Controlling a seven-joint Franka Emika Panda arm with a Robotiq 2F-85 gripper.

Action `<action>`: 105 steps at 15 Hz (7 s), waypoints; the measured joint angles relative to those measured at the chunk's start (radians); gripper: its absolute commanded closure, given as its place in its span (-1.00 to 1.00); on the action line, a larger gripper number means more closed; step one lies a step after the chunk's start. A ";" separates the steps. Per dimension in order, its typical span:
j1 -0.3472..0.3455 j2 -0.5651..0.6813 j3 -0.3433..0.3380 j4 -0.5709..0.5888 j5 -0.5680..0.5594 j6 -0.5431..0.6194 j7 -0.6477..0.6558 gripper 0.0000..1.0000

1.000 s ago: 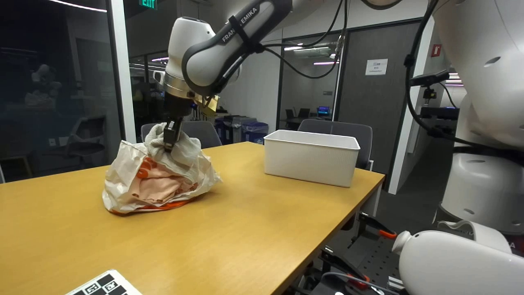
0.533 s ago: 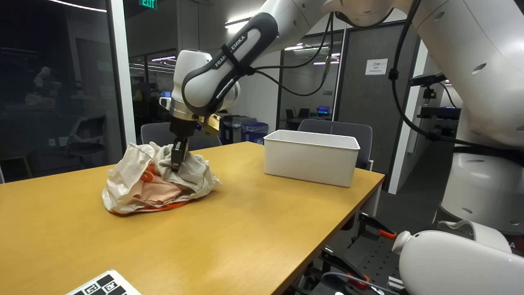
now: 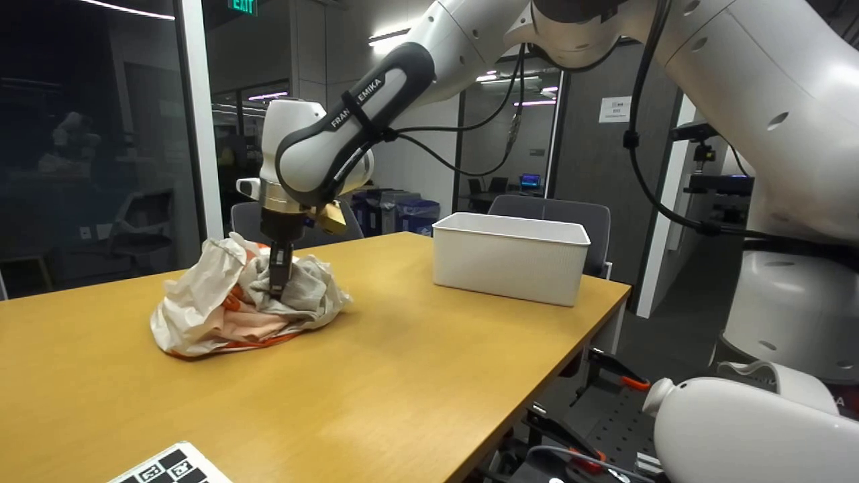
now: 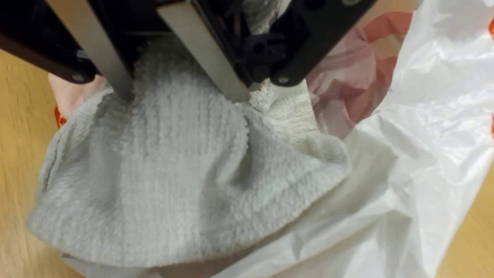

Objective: Pick up the light pink shirt and white towel from the basket and put it on the table then pick up the pink shirt and white towel from the table and put them in the plastic bag one by one

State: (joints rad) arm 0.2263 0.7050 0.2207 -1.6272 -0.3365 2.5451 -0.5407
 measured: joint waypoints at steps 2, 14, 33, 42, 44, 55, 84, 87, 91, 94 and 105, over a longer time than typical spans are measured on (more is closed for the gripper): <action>0.012 0.004 -0.004 0.015 -0.041 0.003 -0.015 0.82; 0.023 0.009 0.007 0.032 -0.120 0.126 -0.093 0.82; -0.137 0.050 0.107 0.094 0.172 0.111 -0.190 -1.00; -0.111 -0.053 -0.007 0.098 0.175 -0.004 0.088 -1.00; -0.104 -0.058 -0.042 0.097 0.170 -0.007 0.151 -1.00; -0.092 -0.021 -0.097 0.025 0.166 -0.043 0.304 -1.00; -0.152 0.051 -0.010 0.050 0.246 -0.071 0.180 0.87; -0.165 0.035 -0.014 0.051 0.247 -0.093 0.182 0.93; -0.162 -0.023 -0.050 0.041 0.239 -0.142 0.218 0.93; -0.132 -0.094 -0.088 0.024 0.197 -0.204 0.281 0.91; 0.099 -0.395 -0.167 0.010 -0.243 -0.521 0.681 0.96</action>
State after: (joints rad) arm 0.3254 0.3100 0.0538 -1.6175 -0.5796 2.0239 0.1403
